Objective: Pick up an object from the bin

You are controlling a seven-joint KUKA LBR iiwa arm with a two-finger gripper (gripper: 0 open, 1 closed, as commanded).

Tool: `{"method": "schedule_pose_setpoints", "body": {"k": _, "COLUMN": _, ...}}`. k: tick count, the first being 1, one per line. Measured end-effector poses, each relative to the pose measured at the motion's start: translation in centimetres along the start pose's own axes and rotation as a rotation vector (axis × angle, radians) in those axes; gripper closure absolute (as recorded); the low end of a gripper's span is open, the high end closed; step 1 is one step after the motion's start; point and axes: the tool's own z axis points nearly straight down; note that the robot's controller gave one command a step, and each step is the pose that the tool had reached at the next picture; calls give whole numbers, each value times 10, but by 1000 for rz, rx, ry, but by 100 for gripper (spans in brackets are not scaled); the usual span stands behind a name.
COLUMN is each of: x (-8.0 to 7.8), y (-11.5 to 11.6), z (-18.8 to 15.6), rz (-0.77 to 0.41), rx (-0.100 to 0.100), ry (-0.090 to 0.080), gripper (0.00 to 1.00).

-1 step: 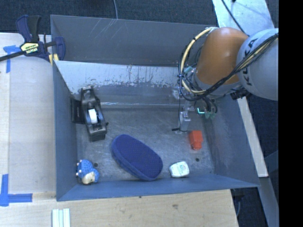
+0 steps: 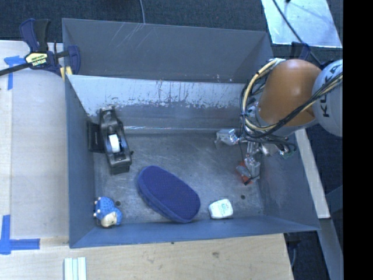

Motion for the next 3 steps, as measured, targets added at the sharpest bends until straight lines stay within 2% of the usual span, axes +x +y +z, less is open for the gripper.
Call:
{"method": "schedule_pose_setpoints", "body": {"k": 1, "x": 80, "y": -13, "z": 2, "rz": 18, "rx": 2, "ry": -1, "gripper": 0}}
{"method": "schedule_pose_setpoints", "body": {"k": 2, "x": 47, "y": -33, "z": 4, "rz": -4, "rx": -5, "ry": -5, "gripper": 0}}
{"method": "schedule_pose_setpoints", "body": {"k": 3, "x": 47, "y": -33, "z": 2, "rz": -4, "rx": -2, "ry": -8, "gripper": 100}}
